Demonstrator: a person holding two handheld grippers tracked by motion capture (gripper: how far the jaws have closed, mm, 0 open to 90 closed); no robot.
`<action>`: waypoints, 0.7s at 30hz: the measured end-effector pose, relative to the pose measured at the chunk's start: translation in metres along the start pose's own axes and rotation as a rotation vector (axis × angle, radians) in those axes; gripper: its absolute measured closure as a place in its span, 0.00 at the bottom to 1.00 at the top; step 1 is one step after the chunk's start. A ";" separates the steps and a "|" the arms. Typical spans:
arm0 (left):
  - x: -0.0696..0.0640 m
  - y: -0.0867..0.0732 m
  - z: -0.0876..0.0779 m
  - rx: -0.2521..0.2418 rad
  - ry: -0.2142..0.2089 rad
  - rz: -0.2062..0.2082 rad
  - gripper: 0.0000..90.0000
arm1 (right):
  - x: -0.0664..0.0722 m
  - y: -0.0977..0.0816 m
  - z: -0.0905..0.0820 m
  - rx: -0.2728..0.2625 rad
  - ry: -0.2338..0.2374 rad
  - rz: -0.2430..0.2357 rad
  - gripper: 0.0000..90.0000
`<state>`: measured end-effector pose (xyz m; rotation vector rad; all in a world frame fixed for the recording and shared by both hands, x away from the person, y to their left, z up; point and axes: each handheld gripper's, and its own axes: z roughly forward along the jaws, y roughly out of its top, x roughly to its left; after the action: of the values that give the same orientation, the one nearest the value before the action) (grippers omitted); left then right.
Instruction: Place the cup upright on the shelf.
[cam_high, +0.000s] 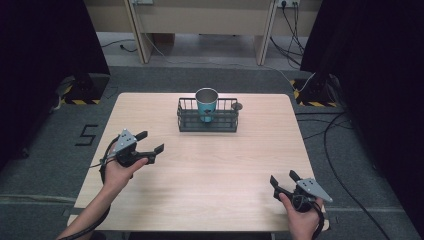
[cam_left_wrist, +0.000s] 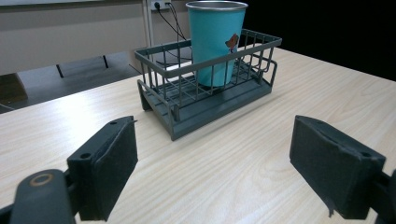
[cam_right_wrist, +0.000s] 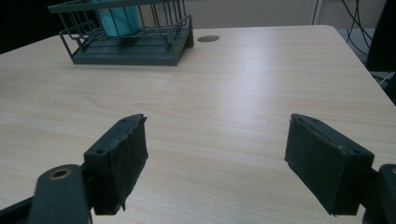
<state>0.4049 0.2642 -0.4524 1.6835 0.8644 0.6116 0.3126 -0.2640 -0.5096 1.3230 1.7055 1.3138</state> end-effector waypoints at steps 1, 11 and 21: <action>0.000 -0.001 -0.002 0.001 0.001 0.000 0.16 | 0.000 0.000 0.000 0.000 0.001 0.001 0.24; 0.006 -0.012 -0.017 0.008 0.024 -0.012 0.16 | 0.000 0.000 0.000 0.000 0.002 -0.002 0.24; 0.009 -0.022 -0.031 0.006 0.040 -0.024 0.16 | 0.000 0.000 0.000 0.002 0.002 -0.001 0.24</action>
<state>0.3819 0.2928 -0.4655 1.6687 0.9150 0.6288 0.3123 -0.2637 -0.5096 1.3225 1.7084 1.3137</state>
